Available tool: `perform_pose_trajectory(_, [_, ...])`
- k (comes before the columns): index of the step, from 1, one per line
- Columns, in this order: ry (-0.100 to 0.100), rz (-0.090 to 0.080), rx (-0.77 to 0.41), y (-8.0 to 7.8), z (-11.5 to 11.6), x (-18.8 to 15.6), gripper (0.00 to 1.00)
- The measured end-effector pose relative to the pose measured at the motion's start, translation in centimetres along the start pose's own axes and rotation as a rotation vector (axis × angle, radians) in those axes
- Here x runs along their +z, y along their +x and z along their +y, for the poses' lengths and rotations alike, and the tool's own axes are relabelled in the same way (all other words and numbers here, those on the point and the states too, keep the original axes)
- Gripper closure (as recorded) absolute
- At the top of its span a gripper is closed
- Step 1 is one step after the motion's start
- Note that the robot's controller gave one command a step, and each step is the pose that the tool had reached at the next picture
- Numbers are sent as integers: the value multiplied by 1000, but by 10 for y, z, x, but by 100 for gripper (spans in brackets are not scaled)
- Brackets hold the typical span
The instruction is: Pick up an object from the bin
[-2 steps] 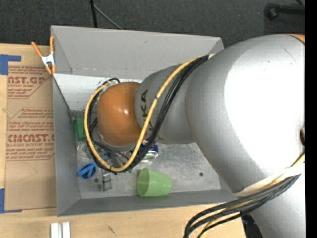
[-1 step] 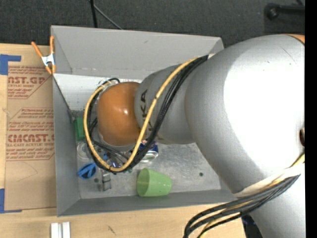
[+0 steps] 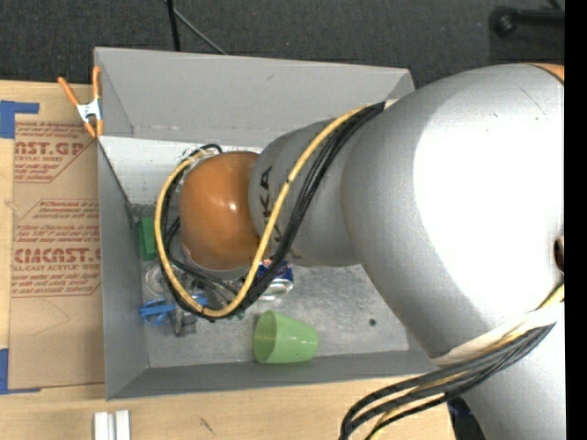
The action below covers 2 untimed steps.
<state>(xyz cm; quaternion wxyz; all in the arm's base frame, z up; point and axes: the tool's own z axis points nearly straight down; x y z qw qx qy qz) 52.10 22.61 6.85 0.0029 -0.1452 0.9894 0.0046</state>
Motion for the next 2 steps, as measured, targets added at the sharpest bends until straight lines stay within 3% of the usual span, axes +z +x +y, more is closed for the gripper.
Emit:
perform_pose_trajectory(1, [6, 2, -1, -1, 1, -42, 100])
perform_pose_trajectory(2, [8, -4, -2, -4, 3, -128, 100])
